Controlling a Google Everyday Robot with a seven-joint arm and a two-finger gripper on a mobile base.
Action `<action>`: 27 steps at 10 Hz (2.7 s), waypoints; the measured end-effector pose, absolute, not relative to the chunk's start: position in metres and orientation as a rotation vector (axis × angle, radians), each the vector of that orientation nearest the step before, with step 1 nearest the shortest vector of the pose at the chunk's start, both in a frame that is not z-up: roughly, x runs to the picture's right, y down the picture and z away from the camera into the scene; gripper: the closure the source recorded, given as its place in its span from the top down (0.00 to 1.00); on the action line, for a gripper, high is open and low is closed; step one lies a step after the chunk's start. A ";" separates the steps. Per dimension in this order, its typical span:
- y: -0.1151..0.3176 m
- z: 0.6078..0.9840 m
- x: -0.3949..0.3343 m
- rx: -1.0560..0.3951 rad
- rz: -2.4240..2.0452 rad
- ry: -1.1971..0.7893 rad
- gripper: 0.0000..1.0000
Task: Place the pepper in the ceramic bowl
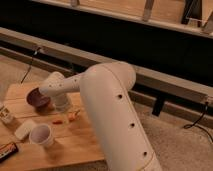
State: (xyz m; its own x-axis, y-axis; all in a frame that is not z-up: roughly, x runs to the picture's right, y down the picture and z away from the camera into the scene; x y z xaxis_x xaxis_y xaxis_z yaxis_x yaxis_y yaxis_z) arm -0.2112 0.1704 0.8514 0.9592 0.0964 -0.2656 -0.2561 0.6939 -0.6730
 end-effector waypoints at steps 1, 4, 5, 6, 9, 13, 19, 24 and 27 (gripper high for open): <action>0.173 0.856 -0.210 -0.784 0.196 0.230 0.58; 0.174 0.861 -0.212 -0.785 0.194 0.244 0.54; 0.173 0.861 -0.214 -0.783 0.193 0.242 0.49; 0.172 0.861 -0.216 -0.781 0.189 0.242 0.42; 0.157 0.850 -0.226 -0.736 0.177 0.217 0.09; 0.099 0.823 -0.227 -0.579 0.248 0.201 0.00; 0.043 0.765 -0.272 -0.396 0.308 0.151 0.00; 0.036 0.787 -0.336 -0.415 0.421 0.091 0.00; 0.014 0.808 -0.357 -0.414 0.490 0.069 0.00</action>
State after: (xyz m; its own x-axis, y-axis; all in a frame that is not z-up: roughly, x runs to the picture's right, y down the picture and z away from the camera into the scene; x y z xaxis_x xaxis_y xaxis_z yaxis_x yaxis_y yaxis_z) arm -0.3573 0.0136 0.8076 0.8820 0.4425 -0.1623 -0.4701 0.8014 -0.3698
